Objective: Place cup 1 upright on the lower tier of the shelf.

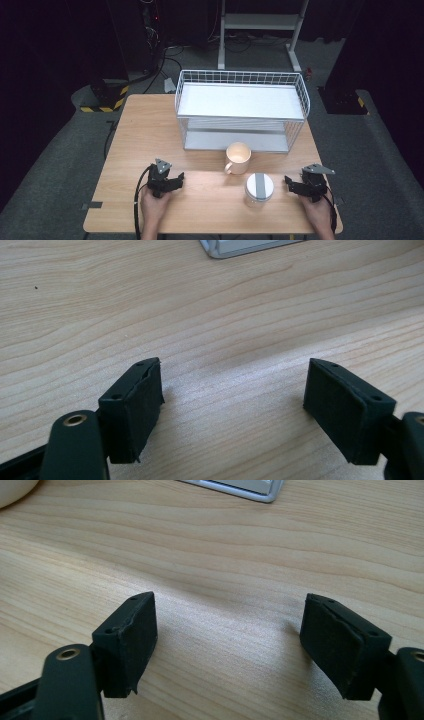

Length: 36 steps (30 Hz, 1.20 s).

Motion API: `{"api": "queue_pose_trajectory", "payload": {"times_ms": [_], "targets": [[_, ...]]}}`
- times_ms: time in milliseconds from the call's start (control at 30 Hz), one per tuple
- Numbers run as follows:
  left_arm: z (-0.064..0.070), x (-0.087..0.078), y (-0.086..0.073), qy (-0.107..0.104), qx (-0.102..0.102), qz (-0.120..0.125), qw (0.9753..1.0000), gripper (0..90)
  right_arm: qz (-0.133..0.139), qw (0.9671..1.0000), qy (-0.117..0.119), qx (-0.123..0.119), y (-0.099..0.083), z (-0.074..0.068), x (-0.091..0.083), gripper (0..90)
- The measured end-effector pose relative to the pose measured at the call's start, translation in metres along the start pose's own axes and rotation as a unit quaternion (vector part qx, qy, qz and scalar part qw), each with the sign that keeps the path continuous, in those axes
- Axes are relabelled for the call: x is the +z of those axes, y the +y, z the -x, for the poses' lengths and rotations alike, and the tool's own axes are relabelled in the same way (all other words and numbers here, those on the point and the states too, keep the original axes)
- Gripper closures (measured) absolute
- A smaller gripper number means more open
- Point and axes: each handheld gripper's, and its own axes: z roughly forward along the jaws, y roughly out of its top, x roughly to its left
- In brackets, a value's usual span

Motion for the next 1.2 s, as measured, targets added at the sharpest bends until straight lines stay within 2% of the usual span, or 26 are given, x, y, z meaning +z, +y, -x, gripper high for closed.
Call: {"api": "queue_pose_trajectory", "payload": {"times_ms": [667, 900, 1000, 1100, 1200], "targets": [[-0.0006, -0.0001, 0.0001, 0.003, -0.001, -0.001, 1.0000, 23.1, 0.001, 1.0000, 0.000, -0.001, -0.0004, 0.0003, -0.0003, 22.6], [-0.0008, -0.0002, 0.0002, 0.002, -0.002, -0.003, 1.0000, 23.1, -0.002, 1.0000, 0.007, -0.005, -0.0021, 0.0007, -0.0022, 20.9], [-0.0006, -0.0002, 0.0002, 0.002, -0.003, -0.002, 1.0000, 23.1, -0.003, 1.0000, 0.002, -0.004, -0.0027, 0.0009, -0.0025, 18.9], [-0.0006, -0.0002, 0.0002, 0.003, -0.004, -0.002, 1.0000, 23.1, 0.001, 1.0000, 0.008, 0.000, -0.0036, 0.0000, -0.0038, 18.6], [-0.0007, -0.0003, 0.0002, 0.003, -0.004, -0.003, 1.0000, 23.2, 0.014, 0.9997, 0.021, -0.008, -0.0061, -0.0041, -0.0089, 18.2]]}}
